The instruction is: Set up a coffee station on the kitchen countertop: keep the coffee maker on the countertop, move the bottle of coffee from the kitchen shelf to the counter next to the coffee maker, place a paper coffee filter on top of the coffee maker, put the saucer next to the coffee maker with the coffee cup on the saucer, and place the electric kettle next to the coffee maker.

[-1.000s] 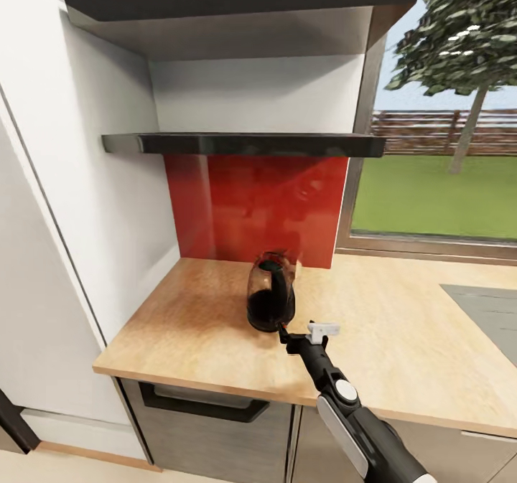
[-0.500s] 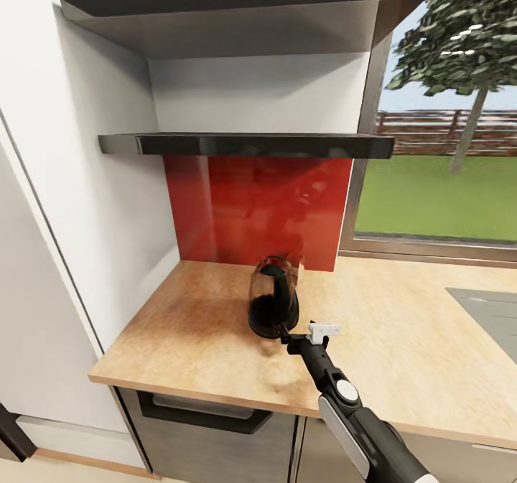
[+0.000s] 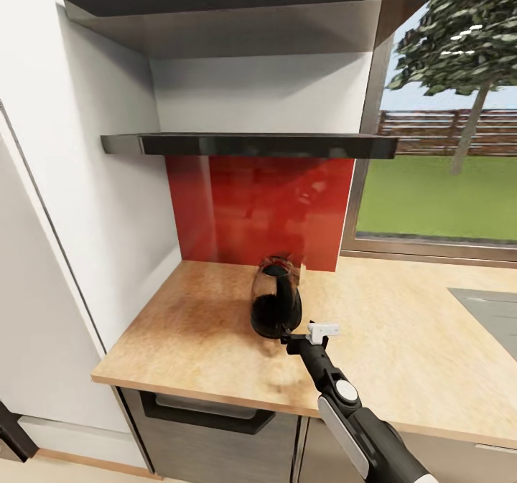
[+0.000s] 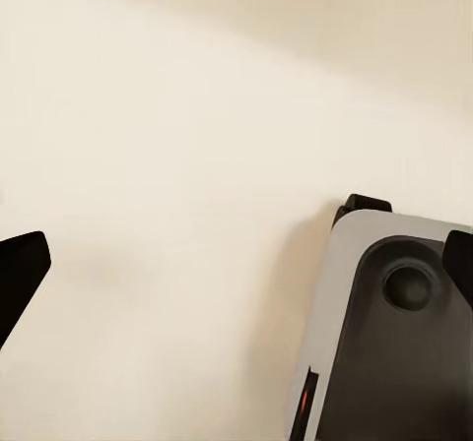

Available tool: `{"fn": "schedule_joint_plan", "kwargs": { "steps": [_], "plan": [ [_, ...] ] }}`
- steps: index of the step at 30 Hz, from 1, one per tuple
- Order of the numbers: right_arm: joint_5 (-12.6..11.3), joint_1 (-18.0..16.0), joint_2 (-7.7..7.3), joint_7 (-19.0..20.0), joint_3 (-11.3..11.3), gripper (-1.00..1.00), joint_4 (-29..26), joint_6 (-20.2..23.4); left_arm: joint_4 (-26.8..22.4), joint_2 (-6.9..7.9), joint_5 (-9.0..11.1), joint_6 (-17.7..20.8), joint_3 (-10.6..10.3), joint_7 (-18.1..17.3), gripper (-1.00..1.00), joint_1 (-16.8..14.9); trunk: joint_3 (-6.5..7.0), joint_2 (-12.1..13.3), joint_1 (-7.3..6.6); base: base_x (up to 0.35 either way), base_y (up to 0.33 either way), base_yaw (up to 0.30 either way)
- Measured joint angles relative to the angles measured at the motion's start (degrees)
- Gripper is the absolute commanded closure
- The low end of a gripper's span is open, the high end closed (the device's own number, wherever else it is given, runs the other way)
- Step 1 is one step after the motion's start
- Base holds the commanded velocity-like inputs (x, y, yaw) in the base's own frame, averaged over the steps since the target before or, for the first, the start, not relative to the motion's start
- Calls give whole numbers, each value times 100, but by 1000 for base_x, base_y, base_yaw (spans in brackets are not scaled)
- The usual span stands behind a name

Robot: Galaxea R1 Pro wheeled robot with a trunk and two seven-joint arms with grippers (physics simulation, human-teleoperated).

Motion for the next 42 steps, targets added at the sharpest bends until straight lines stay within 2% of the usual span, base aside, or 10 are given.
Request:
{"fn": "schedule_joint_plan", "kwargs": {
  "steps": [39, 40, 42],
  "plan": [
    [0, 0, 1, 0, 2, -100, 3, 0, 0, 7, 0, -17, 0, 0, -100, 9, 0, 0, 0, 20, 14, 0],
    [0, 0, 1, 0, 0, 100, 3, 0, 0, 5, 0, -17, 0, 0, -100, 9, 0, 0, 0, 0, 0, 0],
    [0, 0, 1, 5, 0, 100, 3, 0, 0, 6, 0, -17, 0, 0, -100, 9, 0, 0, 0, 0, 0, 0]
  ]
}}
